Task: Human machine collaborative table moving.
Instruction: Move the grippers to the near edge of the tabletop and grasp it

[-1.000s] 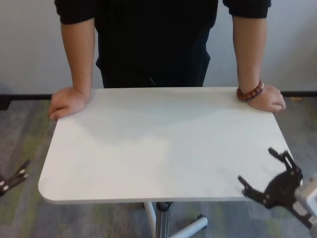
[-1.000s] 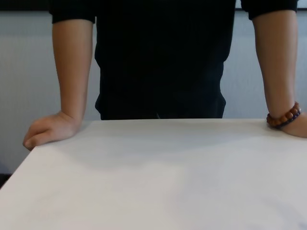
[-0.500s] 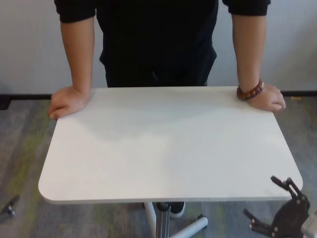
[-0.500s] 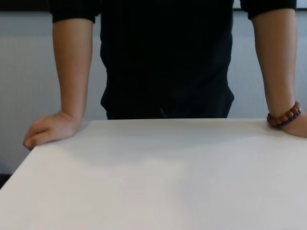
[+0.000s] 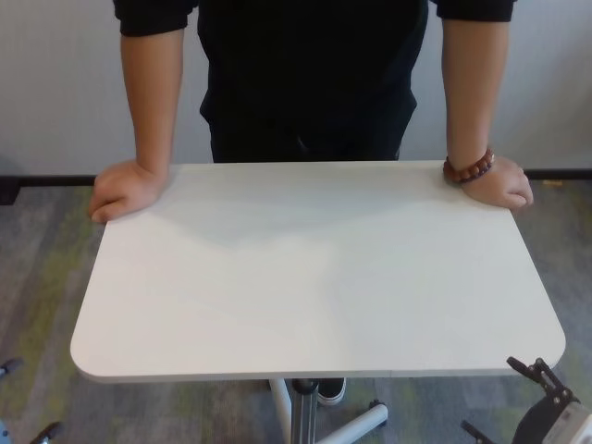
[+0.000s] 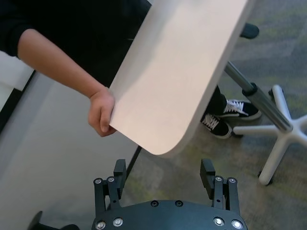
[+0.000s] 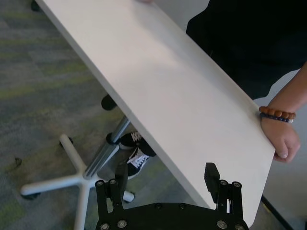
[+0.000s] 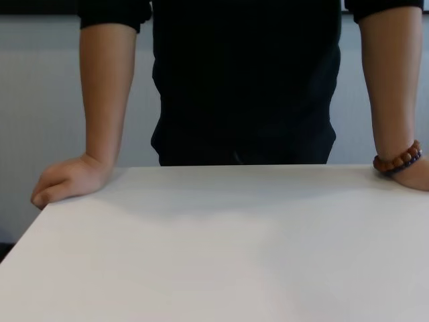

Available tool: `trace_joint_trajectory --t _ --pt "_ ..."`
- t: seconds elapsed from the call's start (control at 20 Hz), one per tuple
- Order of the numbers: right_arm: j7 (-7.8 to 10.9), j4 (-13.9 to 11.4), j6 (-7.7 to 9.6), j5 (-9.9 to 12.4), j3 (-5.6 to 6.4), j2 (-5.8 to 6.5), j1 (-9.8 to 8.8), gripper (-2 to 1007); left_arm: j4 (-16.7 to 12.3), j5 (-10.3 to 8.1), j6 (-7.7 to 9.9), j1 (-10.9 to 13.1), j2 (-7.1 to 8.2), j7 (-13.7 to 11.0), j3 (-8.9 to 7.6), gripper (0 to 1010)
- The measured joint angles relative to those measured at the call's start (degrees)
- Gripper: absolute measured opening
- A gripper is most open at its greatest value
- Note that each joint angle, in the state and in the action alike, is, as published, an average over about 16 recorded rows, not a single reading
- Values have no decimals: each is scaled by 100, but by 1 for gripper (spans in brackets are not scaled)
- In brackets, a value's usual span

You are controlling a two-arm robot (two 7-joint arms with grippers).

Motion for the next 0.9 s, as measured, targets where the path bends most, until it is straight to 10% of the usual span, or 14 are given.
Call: trace_joint_trajectory --t 0.9 --pt "15 73 871 -773 -109 -186 99 1005 3 1816 2049 -1020 -736 -185 953 1001"
